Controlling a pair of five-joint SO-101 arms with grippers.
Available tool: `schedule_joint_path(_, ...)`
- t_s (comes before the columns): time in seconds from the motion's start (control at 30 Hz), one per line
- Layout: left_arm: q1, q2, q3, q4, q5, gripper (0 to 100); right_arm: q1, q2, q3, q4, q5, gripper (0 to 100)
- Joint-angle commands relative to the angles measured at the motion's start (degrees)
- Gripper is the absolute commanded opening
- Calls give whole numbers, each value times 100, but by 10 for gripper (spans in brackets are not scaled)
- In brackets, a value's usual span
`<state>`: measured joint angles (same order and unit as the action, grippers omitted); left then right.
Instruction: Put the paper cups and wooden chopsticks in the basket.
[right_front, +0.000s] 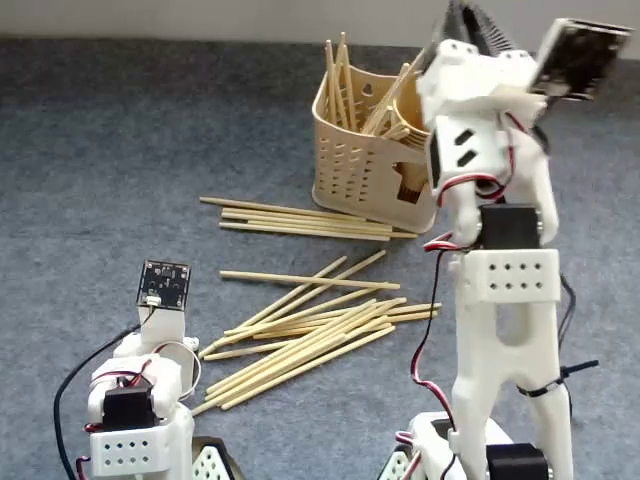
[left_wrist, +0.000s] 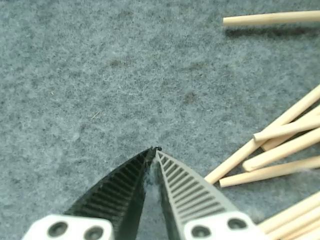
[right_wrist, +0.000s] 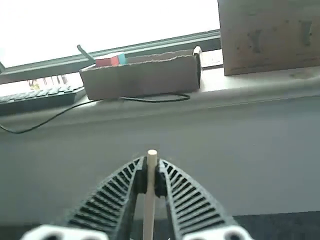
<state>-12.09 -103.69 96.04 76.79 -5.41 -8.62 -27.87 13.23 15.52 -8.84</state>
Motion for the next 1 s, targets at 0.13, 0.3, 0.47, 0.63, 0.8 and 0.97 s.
schedule_joint_path(0.13, -40, -48, 110, 9, -18, 24, -927, -22, 505, 40, 1099, 36)
schedule_joint_path(0.3, -40, -48, 110, 9, -18, 24, -980, -22, 655, 57, 1090, 135)
schedule_joint_path(0.47, -40, -48, 110, 9, -18, 24, -980, -224, 620, 92, 1090, 142)
schedule_joint_path(0.63, -40, -48, 110, 9, -18, 24, -1112, -699, 620, 1270, 1090, 142)
schedule_joint_path(0.8, -40, -48, 110, 9, -18, 24, -1191, -1130, 743, 2387, 1081, 142)
schedule_joint_path(0.97, -40, -48, 110, 9, -18, 24, -1182, -1684, 1332, 3292, 1081, 142)
